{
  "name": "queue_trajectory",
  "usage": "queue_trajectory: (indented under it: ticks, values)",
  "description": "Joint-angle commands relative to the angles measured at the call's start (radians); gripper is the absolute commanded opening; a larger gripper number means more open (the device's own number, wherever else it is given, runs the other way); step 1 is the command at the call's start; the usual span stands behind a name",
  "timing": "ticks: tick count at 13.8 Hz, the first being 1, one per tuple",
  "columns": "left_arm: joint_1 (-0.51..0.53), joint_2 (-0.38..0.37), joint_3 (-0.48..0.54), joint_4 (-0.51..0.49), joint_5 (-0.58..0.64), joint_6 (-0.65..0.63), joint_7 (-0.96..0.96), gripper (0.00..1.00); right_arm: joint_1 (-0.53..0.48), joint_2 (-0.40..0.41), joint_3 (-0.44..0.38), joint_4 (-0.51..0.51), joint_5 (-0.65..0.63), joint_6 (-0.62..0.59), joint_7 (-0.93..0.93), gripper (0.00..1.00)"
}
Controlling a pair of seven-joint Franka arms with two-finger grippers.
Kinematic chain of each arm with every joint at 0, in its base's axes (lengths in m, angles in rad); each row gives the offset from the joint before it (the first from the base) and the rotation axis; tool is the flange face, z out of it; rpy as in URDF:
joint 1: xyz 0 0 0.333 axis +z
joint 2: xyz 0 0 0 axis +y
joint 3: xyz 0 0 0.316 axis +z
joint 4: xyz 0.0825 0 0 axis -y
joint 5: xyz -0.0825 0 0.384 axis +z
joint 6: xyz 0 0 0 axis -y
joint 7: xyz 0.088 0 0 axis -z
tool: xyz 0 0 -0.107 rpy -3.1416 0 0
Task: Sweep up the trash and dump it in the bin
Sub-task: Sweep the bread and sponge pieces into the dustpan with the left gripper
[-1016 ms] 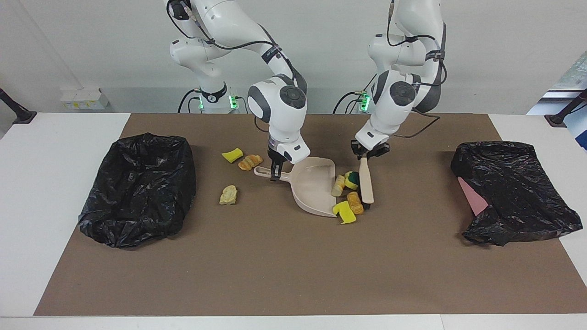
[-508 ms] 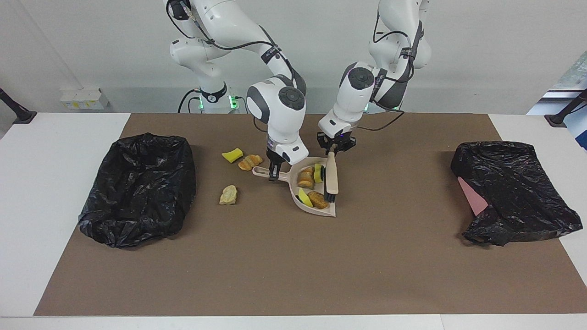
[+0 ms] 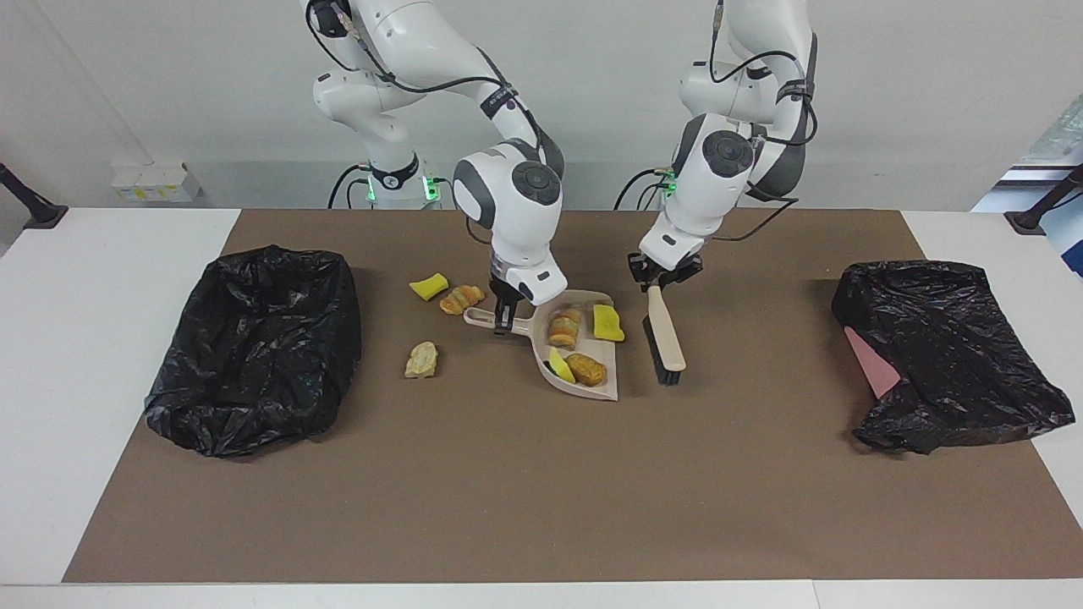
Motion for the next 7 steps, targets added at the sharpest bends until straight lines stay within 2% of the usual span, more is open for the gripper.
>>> queue_trajectory:
  ticks: [1, 4, 7]
  values:
    - [-0.026, -0.085, 0.000, -0.120, -0.008, 0.018, -0.022, 0.00, -0.021, 0.002, 0.009, -0.002, -0.021, -0.007, -0.023, 0.00]
    - [-0.078, -0.115, -0.002, -0.169, -0.009, 0.020, -0.081, 0.00, -0.020, -0.001, 0.009, -0.007, -0.021, -0.011, -0.023, 0.00]
    - [-0.187, -0.193, -0.002, -0.252, -0.009, 0.037, -0.195, 0.00, -0.020, -0.003, 0.009, -0.010, -0.021, -0.011, -0.021, 0.00]
